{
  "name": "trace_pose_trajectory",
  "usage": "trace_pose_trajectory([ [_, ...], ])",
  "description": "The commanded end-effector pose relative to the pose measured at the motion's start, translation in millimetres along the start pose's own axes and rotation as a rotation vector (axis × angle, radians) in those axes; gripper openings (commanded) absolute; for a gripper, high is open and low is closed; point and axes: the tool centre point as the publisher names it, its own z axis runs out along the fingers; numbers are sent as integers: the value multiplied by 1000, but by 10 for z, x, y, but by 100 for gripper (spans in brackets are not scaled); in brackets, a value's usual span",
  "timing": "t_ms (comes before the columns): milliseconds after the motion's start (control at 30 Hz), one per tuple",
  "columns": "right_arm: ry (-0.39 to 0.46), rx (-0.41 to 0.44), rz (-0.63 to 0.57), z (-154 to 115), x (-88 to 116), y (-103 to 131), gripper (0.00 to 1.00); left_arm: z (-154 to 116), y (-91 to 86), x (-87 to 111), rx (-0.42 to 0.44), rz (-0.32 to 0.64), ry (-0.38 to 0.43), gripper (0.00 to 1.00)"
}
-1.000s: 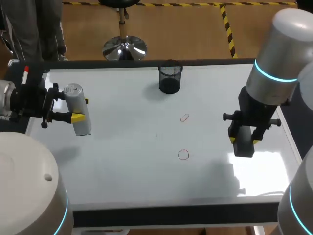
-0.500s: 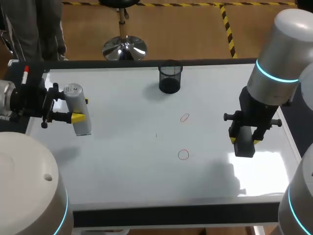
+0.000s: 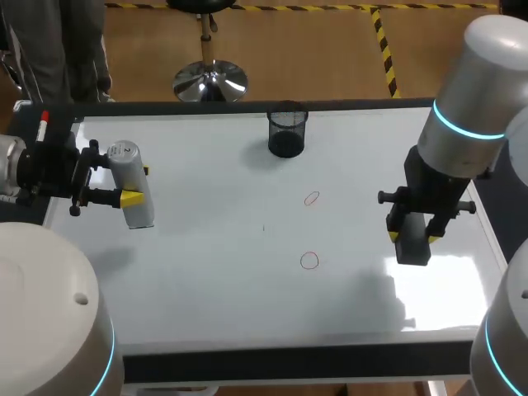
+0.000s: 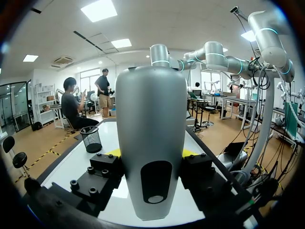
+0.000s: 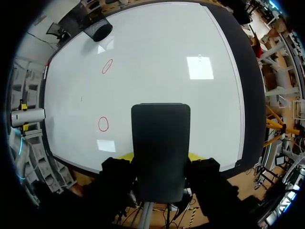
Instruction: Pick up the inspection probe, press it on each red-marked spot on the whiteboard one by one, put down the probe, pick up the eraser, and wipe off all the red marks.
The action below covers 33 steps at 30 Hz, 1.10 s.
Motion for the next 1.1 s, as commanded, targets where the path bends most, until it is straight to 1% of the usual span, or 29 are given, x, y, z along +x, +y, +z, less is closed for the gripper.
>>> trace_pose_trajectory([
  [33, 2, -1, -2, 0, -10, -2, 0, 1, 23, 11, 6, 0, -5, 0],
  [133, 2, -1, -2, 0, -10, -2, 0, 2, 66, 12, -3, -3, -4, 0],
  [333, 2, -1, -2, 0, -10, -2, 0, 14, 92, 24, -11, -8, -9, 0],
  [433, 2, -1, -2, 0, -10, -2, 0, 75, 96, 41, -13, -6, -3, 0],
  [633, 2, -1, -2, 0, -10, -2, 0, 310, 67, 80, -15, -9, -11, 0],
  [867, 2, -1, -2, 0, -10, -2, 0, 503, 12, 133, -22, -18, -27, 0],
  [1100, 2, -1, -2, 0, -10, -2, 0, 816, -122, 263, -19, -19, -32, 0],
])
